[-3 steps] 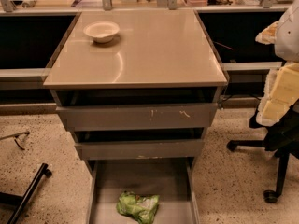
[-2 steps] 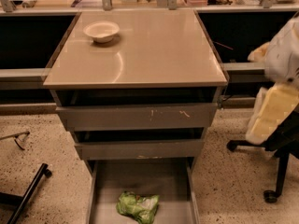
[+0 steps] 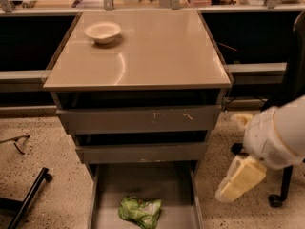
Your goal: Close middle drawer
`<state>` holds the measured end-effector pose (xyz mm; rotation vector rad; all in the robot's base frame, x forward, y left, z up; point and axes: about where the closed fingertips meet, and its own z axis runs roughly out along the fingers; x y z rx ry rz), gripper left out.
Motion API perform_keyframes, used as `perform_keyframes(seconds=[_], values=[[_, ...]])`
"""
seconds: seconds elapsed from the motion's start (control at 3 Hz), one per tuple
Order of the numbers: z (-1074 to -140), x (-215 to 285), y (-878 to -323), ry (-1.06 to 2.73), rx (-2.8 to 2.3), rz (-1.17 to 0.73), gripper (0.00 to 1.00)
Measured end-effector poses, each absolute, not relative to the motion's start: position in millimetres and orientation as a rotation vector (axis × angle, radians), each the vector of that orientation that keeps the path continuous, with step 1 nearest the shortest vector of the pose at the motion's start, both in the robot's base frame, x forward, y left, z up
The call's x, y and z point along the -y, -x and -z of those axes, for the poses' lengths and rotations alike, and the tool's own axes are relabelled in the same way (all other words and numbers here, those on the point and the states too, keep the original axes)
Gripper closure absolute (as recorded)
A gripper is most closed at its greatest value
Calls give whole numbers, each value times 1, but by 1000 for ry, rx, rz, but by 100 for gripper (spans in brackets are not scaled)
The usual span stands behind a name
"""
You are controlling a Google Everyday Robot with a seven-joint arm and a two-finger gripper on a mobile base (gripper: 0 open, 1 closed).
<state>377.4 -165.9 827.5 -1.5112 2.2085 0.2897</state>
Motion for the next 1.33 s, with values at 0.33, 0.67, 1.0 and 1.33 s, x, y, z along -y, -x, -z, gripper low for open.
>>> perform_keyframes(seconds=[0.33, 0.67, 1.0, 1.33], values=[[-798, 170, -370, 1462, -2241, -283, 0], [-798, 170, -370, 1462, -2241, -283, 0], [-768, 162, -375, 1452, -2233, -325, 0], [-689, 141, -381, 1476, -2248, -387, 0]])
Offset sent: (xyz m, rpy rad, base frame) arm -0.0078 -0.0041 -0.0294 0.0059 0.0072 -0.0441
